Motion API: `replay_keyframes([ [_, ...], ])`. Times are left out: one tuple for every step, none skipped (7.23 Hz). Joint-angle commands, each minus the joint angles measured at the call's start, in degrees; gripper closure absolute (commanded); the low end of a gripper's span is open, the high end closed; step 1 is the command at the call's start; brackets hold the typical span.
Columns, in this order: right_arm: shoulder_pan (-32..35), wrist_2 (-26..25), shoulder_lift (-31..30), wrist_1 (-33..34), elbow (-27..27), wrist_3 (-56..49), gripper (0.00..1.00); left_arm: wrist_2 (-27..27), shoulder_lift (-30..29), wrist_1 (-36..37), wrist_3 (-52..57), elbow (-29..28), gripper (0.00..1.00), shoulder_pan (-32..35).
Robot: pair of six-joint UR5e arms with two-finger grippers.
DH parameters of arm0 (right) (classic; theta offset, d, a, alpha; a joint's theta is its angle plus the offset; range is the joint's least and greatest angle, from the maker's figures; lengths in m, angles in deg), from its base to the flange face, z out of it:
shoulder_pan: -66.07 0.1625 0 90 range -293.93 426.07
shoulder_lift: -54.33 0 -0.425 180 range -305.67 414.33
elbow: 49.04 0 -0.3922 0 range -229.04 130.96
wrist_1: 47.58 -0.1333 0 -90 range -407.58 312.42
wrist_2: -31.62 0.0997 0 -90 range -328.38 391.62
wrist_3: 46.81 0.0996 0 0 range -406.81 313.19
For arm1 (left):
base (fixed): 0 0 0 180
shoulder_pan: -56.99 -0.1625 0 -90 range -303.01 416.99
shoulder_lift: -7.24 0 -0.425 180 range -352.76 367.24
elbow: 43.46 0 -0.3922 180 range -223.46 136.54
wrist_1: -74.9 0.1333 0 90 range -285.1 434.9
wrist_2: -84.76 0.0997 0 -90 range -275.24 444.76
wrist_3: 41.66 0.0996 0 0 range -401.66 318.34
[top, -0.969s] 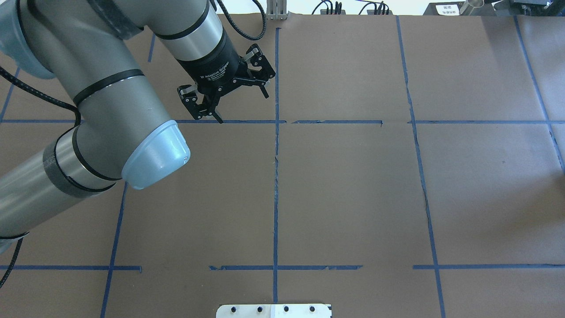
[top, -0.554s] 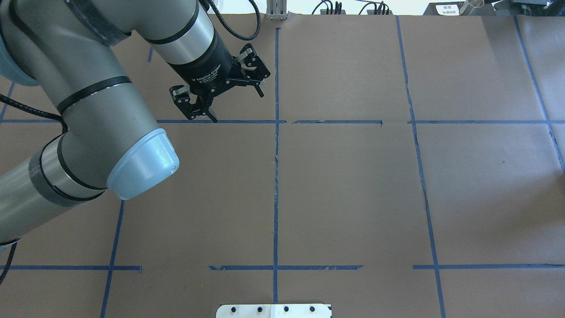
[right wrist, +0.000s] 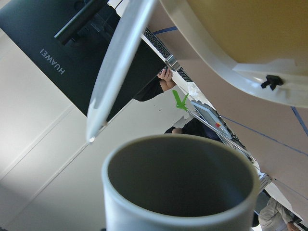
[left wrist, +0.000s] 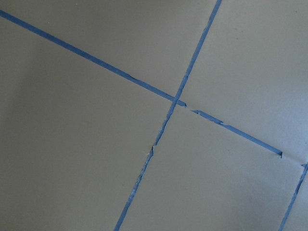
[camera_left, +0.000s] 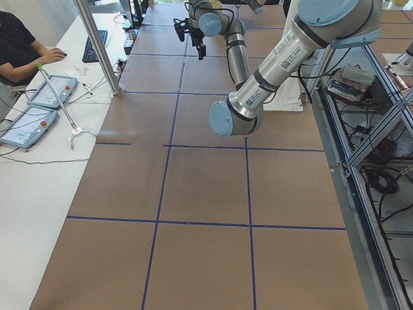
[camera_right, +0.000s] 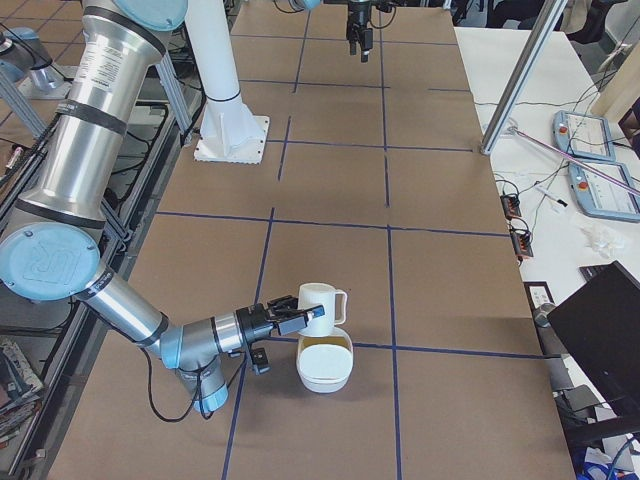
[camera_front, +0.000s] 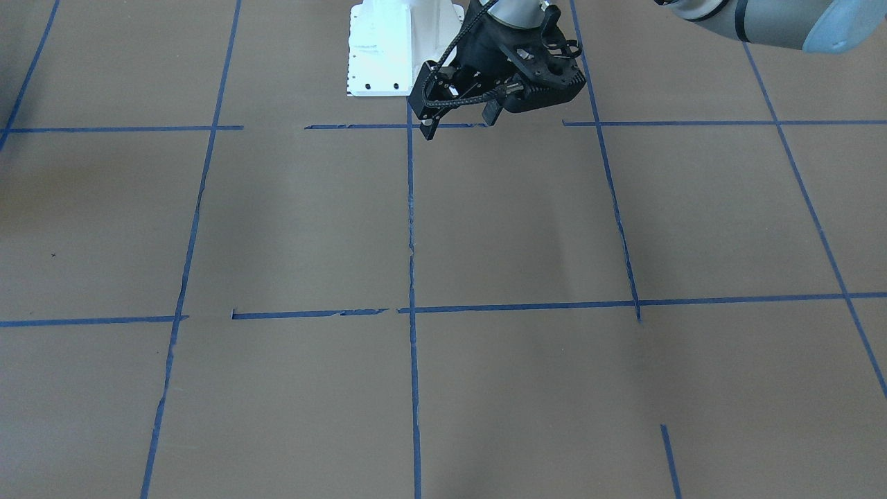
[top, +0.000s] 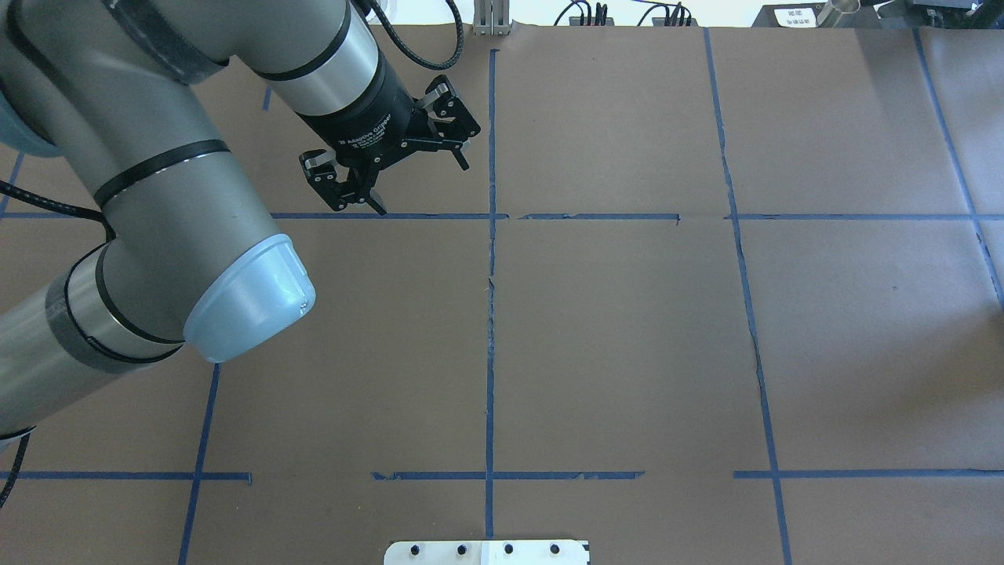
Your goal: Left arm hands cup to right arm to dump lemon
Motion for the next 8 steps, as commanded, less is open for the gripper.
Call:
replay_keyframes([
  [0.50,0.26,0.05,0.47,-0.40,1.22,0.98,0.27,0.13,-0.03,0.10,-0.04,0.00,0.05],
  [-0.28,2.53,0.40,3.35,-1.36,-4.88,0.99,0.27,0.05,0.06,0.10,-0.04,0.00,0.05],
  [-0.03,3.16,1.01,11.56,-6.50,-16.17,0.98,0.27,0.05,0.06,0.10,0.04,0.00,0.14],
  [0.06,3.25,1.02,20.86,-12.38,-22.46,0.98,0.27,0.05,0.06,0.10,0.13,0.00,0.14],
  [0.15,4.99,0.93,28.61,-17.92,-27.48,0.98,0.35,-0.04,0.06,0.10,0.31,0.00,0.14],
  [0.15,6.66,1.02,36.17,-23.03,-37.36,0.97,0.44,-0.04,0.06,0.01,0.40,0.00,0.05],
  [-0.11,6.77,2.50,44.34,-26.65,-51.04,0.97,1.92,-0.30,-0.03,0.09,0.40,0.00,0.05],
  [-0.20,6.51,6.34,51.12,-28.33,-61.09,0.97,2.98,-0.65,-0.12,0.10,0.22,0.00,-0.12],
])
